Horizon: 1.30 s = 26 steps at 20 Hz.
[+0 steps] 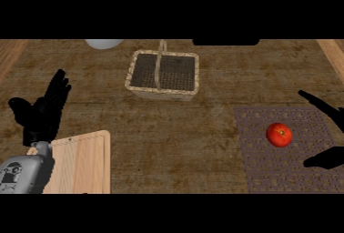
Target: Pick the tomato from the placemat and place it in the basket
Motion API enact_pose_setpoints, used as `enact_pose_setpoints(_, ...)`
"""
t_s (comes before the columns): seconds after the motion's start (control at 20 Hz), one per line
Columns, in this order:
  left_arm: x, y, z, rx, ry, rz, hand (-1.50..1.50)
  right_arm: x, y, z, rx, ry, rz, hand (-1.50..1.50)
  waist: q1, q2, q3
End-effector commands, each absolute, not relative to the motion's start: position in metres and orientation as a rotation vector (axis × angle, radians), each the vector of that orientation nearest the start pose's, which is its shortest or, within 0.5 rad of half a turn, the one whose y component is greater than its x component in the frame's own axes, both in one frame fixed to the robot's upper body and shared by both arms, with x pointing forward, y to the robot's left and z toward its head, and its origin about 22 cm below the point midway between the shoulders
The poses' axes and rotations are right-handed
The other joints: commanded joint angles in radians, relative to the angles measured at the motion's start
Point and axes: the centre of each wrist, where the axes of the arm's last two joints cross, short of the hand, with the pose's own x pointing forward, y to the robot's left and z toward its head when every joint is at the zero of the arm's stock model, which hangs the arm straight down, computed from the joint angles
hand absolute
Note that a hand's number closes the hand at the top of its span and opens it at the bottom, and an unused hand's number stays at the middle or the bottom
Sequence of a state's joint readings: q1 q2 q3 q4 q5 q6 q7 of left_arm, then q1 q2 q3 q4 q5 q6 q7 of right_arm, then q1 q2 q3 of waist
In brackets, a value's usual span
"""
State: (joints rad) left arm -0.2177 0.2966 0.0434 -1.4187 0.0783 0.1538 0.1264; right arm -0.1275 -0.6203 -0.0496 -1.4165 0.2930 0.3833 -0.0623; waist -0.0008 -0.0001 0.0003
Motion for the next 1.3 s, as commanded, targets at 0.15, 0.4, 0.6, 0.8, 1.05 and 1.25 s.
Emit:
enact_pose_setpoints(0.15,0.288,0.282,0.064,0.271,-1.528,-0.016,0.00,0.273,-0.377,0.059,-0.424,-1.350,0.879,-1.50,0.002,0.000,0.000)
enact_pose_setpoints(0.4,0.290,0.309,0.024,0.264,-1.504,-0.032,0.00,0.277,-0.368,0.050,-0.424,-1.358,0.884,-1.50,0.000,0.001,0.000)
enact_pose_setpoints(0.6,0.279,0.310,0.038,0.299,-1.520,-0.024,0.00,0.266,-0.378,0.035,-0.429,-1.336,0.908,-1.50,0.001,0.000,0.000)
enact_pose_setpoints(0.8,0.287,0.313,0.059,0.301,-1.535,-0.031,0.00,0.252,-0.360,0.019,-0.472,-1.283,0.933,-1.50,-0.001,0.000,0.000)
enact_pose_setpoints(1.05,0.305,0.303,0.051,0.284,-1.510,-0.031,0.00,0.284,-0.366,0.023,-0.503,-1.266,0.933,-1.50,0.001,0.001,0.000)
enact_pose_setpoints(1.25,0.294,0.296,0.040,0.293,-1.495,-0.027,0.00,0.286,-0.347,0.002,-0.490,-1.272,0.931,-1.50,0.002,0.001,0.000)
